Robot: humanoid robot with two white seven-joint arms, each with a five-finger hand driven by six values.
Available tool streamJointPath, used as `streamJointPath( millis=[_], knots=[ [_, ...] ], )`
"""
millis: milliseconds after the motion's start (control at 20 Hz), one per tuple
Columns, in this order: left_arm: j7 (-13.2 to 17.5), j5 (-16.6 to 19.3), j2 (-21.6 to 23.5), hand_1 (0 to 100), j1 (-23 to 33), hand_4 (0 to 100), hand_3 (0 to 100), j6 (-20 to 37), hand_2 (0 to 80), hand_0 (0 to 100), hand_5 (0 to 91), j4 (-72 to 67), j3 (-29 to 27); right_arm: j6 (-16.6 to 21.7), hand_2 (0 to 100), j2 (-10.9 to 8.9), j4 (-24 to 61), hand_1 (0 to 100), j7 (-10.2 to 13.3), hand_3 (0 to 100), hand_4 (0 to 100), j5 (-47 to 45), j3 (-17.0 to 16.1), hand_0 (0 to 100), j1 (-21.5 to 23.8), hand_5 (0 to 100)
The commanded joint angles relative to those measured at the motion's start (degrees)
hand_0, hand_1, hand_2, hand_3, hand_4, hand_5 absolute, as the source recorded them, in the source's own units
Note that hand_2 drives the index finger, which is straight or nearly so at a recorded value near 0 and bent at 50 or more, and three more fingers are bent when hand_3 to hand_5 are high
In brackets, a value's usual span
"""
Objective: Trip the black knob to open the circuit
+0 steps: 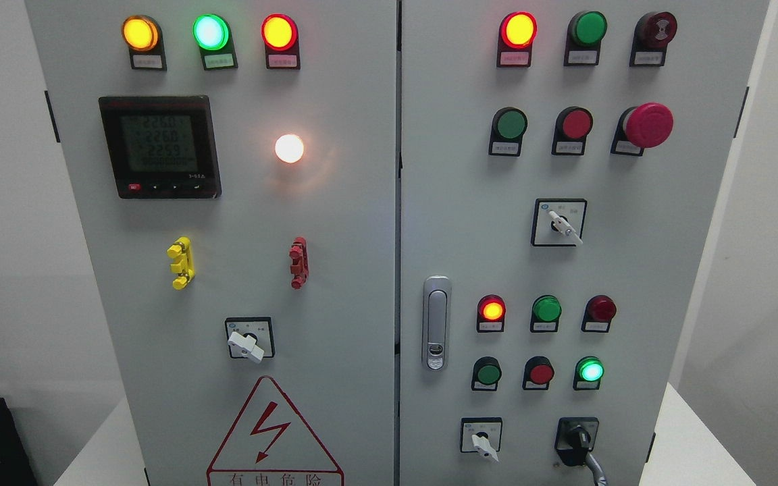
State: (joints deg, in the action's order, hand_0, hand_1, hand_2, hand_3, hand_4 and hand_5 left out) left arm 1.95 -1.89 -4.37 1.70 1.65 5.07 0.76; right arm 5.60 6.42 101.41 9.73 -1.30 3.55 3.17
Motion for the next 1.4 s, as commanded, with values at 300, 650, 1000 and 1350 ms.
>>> streamJointPath(
  millis=[300,650,1000,1350],
  knots=[
    [-0.02,-0.14,-0.03,39,-0.03,0,0,-0.07,0.0,12,0.0,-0.06,-0.05,0.90,0,-0.88,0.98,87,-0.77,100,94,-0.81,-0.56,74,-0.09,87],
    [-0.02,-0.14,-0.03,39,-0.03,0,0,-0.07,0.0,12,0.0,-0.06,-0.05,0.99,0,-1.32,1.07,87,-0.86,100,94,-0.81,-1.79,75,0.35,87],
    [-0.02,-0.14,-0.11,39,-0.03,0,0,-0.07,0.0,12,0.0,-0.06,-0.05,1.08,0,-1.32,1.42,87,-0.68,100,94,-0.90,-1.53,75,0.96,87],
    [-0.02,-0.14,-0.03,39,-0.03,0,0,-0.07,0.0,12,0.0,-0.06,-0.05,2.04,0,-1.41,2.74,95,-0.42,100,84,-1.60,-0.39,91,4.39,77]
  ],
)
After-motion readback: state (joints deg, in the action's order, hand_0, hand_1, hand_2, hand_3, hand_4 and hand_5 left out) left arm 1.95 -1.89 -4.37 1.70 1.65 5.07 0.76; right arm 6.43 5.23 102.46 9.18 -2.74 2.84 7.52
